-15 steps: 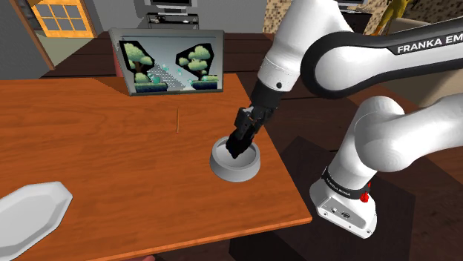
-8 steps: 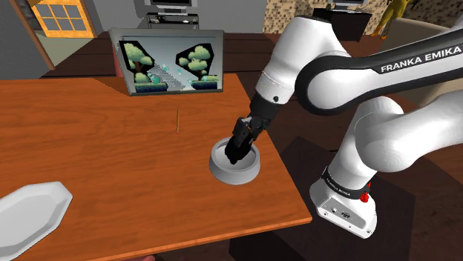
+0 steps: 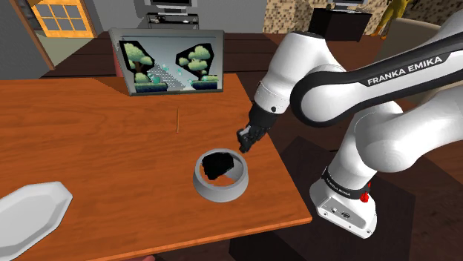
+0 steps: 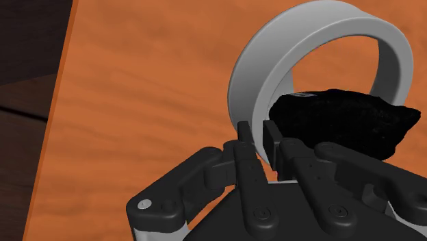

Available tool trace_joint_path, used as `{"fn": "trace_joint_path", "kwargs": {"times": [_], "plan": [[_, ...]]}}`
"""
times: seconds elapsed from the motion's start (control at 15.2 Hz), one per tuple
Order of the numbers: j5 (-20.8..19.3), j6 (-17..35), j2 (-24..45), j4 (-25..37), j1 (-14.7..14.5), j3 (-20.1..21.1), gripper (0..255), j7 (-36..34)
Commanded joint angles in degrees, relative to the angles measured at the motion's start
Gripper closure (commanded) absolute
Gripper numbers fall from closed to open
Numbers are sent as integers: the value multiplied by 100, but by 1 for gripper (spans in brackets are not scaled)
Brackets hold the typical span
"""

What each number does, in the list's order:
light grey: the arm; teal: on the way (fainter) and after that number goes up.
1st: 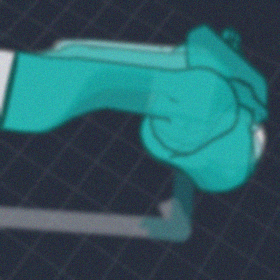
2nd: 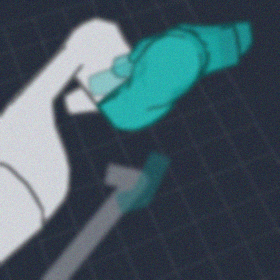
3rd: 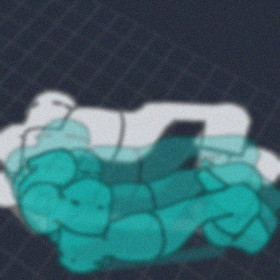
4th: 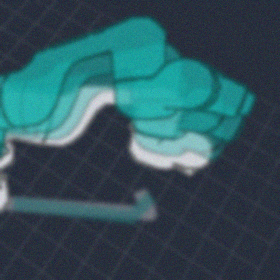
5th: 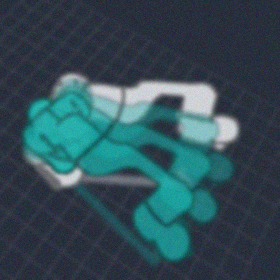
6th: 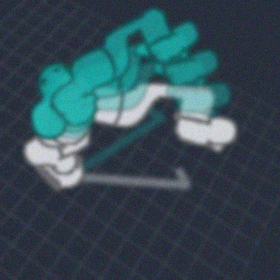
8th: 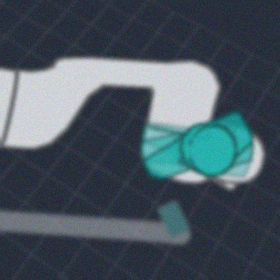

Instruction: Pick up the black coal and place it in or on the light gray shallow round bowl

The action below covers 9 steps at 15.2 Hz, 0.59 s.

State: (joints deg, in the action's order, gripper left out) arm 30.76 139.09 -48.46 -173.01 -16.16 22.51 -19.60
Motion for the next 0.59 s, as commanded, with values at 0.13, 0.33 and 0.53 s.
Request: {"fn": "trace_joint_path", "kwargs": {"times": [0.13, 0.33, 0.53], "plan": [[3, 6, 4, -2, -2, 1, 255, 1], [3, 6, 4, -2, -2, 1, 0, 1], [3, 6, 4, -2, -2, 1, 0, 1]]}}
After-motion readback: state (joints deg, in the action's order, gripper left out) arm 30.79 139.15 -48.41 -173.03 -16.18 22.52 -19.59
